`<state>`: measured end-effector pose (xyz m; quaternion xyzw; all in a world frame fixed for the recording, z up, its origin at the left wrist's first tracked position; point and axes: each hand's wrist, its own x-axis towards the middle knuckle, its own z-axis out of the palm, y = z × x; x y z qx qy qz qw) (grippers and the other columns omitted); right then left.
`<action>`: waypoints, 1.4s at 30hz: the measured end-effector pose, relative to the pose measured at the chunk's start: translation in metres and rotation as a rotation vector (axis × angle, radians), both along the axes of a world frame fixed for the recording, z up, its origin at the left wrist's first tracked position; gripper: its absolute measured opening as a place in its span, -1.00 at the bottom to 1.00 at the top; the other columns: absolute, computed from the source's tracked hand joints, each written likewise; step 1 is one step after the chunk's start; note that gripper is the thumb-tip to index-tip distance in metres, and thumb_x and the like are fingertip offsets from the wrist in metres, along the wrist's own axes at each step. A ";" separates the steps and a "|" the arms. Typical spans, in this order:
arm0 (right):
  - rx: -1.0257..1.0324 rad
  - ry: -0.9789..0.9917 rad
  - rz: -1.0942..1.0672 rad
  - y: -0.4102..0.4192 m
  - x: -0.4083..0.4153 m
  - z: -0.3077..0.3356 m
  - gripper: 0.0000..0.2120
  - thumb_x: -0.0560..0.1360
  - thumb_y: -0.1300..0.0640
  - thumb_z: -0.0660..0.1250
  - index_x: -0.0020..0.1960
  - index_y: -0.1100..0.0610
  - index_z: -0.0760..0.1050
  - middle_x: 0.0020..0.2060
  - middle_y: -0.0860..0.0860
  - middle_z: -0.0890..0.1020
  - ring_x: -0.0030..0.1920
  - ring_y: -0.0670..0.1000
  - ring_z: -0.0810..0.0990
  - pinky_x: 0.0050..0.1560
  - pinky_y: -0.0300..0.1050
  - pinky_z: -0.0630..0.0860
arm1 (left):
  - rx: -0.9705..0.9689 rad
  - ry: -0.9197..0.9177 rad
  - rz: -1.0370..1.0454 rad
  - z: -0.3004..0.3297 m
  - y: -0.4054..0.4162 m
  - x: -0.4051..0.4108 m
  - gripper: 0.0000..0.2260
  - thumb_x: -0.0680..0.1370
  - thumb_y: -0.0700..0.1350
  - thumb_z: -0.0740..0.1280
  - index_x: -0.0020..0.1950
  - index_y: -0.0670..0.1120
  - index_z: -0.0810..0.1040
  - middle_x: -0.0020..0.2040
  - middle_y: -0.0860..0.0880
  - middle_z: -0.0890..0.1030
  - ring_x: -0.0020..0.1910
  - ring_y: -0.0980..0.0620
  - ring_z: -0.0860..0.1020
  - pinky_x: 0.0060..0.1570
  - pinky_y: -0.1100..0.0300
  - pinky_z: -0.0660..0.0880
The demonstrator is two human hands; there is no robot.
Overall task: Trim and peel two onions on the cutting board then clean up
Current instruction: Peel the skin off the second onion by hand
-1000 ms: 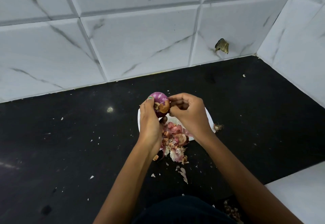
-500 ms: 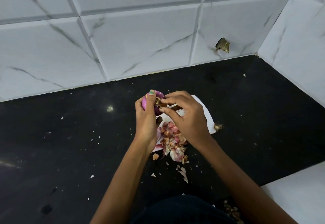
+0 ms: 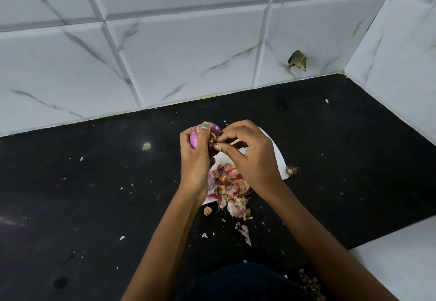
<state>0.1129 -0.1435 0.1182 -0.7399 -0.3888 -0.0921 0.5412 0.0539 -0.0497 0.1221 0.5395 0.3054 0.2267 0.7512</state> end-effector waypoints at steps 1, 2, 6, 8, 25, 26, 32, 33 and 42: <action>-0.003 0.015 0.009 0.000 0.000 0.000 -0.93 0.42 0.24 0.46 -0.12 0.23 0.62 -0.11 0.03 0.58 -0.11 -0.11 0.56 -0.10 -0.41 0.47 | 0.001 0.006 0.001 0.000 -0.001 0.000 -0.68 0.62 0.05 0.24 0.26 -0.12 0.40 -0.10 0.04 0.50 -0.37 0.31 0.49 -0.39 0.40 0.45; -0.013 0.024 0.020 0.000 0.000 0.000 -0.94 0.42 0.25 0.45 -0.12 0.23 0.61 -0.11 0.03 0.57 -0.11 -0.12 0.56 -0.10 -0.41 0.46 | -0.001 0.009 0.002 0.000 -0.001 -0.001 -0.68 0.61 0.06 0.24 0.26 -0.11 0.40 -0.10 0.03 0.50 -0.36 0.29 0.50 -0.38 0.40 0.45; -0.080 0.037 0.071 -0.001 0.002 0.002 -0.96 0.47 0.23 0.38 -0.10 0.20 0.56 -0.09 -0.02 0.50 -0.10 -0.14 0.51 -0.12 -0.34 0.48 | -0.037 0.032 -0.005 0.002 -0.002 -0.002 -0.67 0.60 0.09 0.24 0.24 -0.10 0.42 -0.04 -0.01 0.50 -0.21 0.18 0.50 -0.29 0.30 0.46; -0.103 0.035 0.098 -0.002 0.003 0.003 -0.96 0.48 0.23 0.36 -0.09 0.21 0.54 -0.08 -0.04 0.47 -0.08 -0.14 0.49 -0.09 -0.33 0.47 | -0.088 0.050 -0.020 0.004 -0.001 -0.002 -0.68 0.60 0.10 0.24 0.22 -0.09 0.45 -0.03 -0.02 0.51 -0.20 0.15 0.50 -0.32 0.29 0.44; 0.174 0.502 0.104 -0.010 0.007 0.000 -0.98 0.57 0.26 0.26 0.00 0.21 0.44 -0.16 0.05 0.63 -0.23 -0.03 0.65 -0.18 -0.20 0.59 | -0.534 0.118 -0.178 0.009 0.007 -0.007 -0.60 0.57 0.20 0.23 0.01 -0.15 0.50 -0.39 -0.05 0.52 -0.48 0.12 0.43 -0.61 0.34 0.32; 0.211 0.532 0.061 -0.010 0.009 -0.001 -0.97 0.56 0.27 0.27 0.00 0.24 0.44 -0.20 0.07 0.63 -0.27 -0.02 0.65 -0.22 -0.19 0.59 | -0.534 0.117 -0.180 0.009 0.007 -0.006 -0.60 0.56 0.20 0.23 0.01 -0.14 0.50 -0.40 -0.05 0.51 -0.48 0.12 0.43 -0.61 0.34 0.32; -0.231 0.446 -0.113 -0.015 0.022 -0.017 -0.92 0.56 0.18 0.30 -0.01 0.15 0.56 -0.20 -0.03 0.62 -0.26 -0.14 0.61 -0.26 -0.32 0.52 | -0.414 0.166 -0.138 0.006 0.003 -0.004 -0.60 0.56 0.23 0.24 0.02 -0.12 0.50 -0.34 -0.07 0.46 -0.41 0.10 0.41 -0.53 0.31 0.37; -0.288 0.408 -0.119 -0.016 0.021 -0.018 -0.86 0.57 0.13 0.28 -0.01 0.15 0.59 -0.18 -0.03 0.61 -0.20 -0.13 0.60 -0.22 -0.33 0.49 | -0.381 0.172 -0.130 0.006 0.002 -0.004 -0.61 0.57 0.22 0.23 0.00 -0.11 0.50 -0.33 -0.06 0.46 -0.41 0.11 0.40 -0.52 0.31 0.37; -0.167 0.394 0.035 -0.005 -0.005 0.015 -0.77 0.37 0.08 0.52 -0.08 0.07 0.50 -0.22 -0.08 0.63 -0.25 -0.18 0.63 -0.30 -0.37 0.51 | -0.185 0.097 -0.031 -0.003 0.001 0.001 -0.67 0.60 0.20 0.17 0.04 -0.07 0.46 -0.25 0.03 0.54 -0.33 0.17 0.53 -0.32 0.25 0.46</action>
